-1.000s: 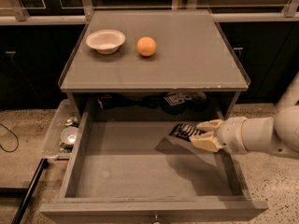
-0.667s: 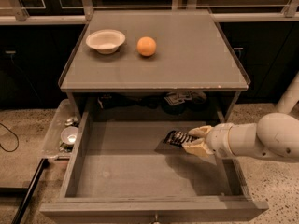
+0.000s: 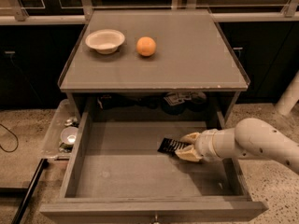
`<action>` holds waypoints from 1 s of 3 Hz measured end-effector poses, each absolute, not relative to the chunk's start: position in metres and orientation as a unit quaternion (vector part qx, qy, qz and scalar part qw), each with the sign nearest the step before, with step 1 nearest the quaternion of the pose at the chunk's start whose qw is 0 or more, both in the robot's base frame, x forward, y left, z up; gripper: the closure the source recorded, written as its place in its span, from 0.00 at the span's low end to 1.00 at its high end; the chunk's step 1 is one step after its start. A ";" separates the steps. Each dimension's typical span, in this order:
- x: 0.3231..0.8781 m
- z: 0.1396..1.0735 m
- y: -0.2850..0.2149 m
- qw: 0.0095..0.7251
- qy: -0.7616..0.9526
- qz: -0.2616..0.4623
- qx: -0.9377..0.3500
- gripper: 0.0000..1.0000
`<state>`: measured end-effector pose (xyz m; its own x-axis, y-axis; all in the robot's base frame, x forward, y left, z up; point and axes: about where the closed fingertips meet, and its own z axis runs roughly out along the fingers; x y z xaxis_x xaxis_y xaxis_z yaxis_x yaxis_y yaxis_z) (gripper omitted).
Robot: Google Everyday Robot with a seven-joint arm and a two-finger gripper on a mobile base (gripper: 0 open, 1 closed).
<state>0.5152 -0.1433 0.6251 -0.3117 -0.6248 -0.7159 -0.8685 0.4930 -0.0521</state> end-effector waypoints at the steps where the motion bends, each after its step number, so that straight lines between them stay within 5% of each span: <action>1: 0.515 0.624 -0.142 0.347 0.790 0.175 -0.474 0.81; 3: 0.515 0.624 -0.142 0.347 0.790 0.175 -0.474 0.34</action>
Offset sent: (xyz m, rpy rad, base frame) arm 0.0002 0.0010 -0.0016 -0.0017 0.0017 0.0038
